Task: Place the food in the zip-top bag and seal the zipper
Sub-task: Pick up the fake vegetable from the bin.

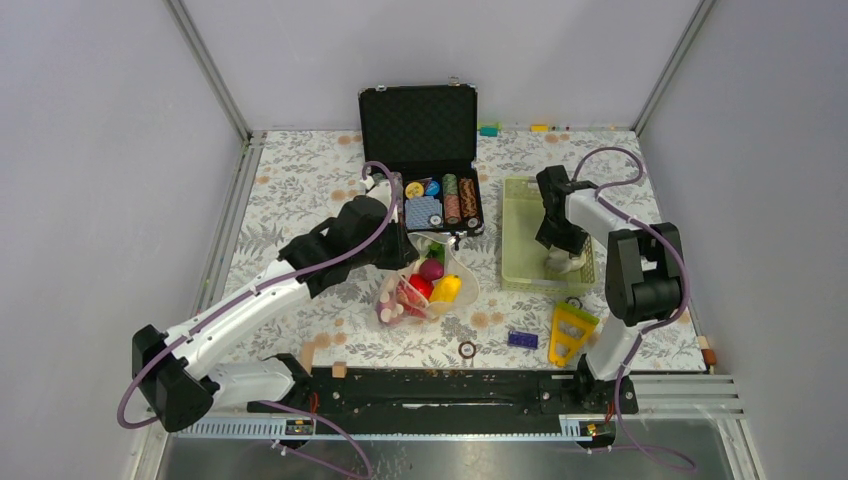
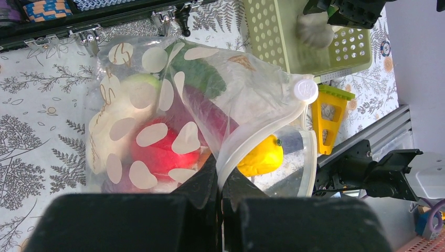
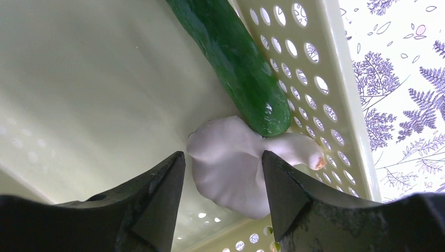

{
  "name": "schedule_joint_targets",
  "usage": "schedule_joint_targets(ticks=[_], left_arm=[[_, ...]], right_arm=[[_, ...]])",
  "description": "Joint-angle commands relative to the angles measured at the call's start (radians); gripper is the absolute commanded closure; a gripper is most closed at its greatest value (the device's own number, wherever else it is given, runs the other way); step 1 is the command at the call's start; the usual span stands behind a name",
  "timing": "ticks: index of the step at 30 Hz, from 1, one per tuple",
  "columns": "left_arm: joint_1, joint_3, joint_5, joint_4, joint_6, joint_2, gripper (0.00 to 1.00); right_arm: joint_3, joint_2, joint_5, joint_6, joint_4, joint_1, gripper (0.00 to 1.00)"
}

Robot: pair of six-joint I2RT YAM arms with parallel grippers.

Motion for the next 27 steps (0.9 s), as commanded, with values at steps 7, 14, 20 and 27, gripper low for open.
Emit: schedule_joint_targets(ticks=[7, 14, 20, 27], left_arm=[[0.005, 0.040, 0.023, 0.065, -0.001, 0.020, 1.00], [0.006, 0.040, 0.017, 0.063, 0.002, 0.015, 1.00], [0.006, 0.040, 0.016, 0.063, 0.005, 0.016, 1.00], [0.006, 0.043, 0.019, 0.063, 0.009, 0.021, 1.00]], right_arm=[[0.006, 0.021, -0.062, -0.083, -0.057, -0.009, 0.39], [-0.070, -0.081, -0.392, -0.188, 0.147, -0.009, 0.46], [-0.104, -0.173, -0.360, -0.201, 0.162, -0.009, 0.46], [-0.130, -0.207, -0.305, -0.155, 0.067, -0.005, 0.45]])
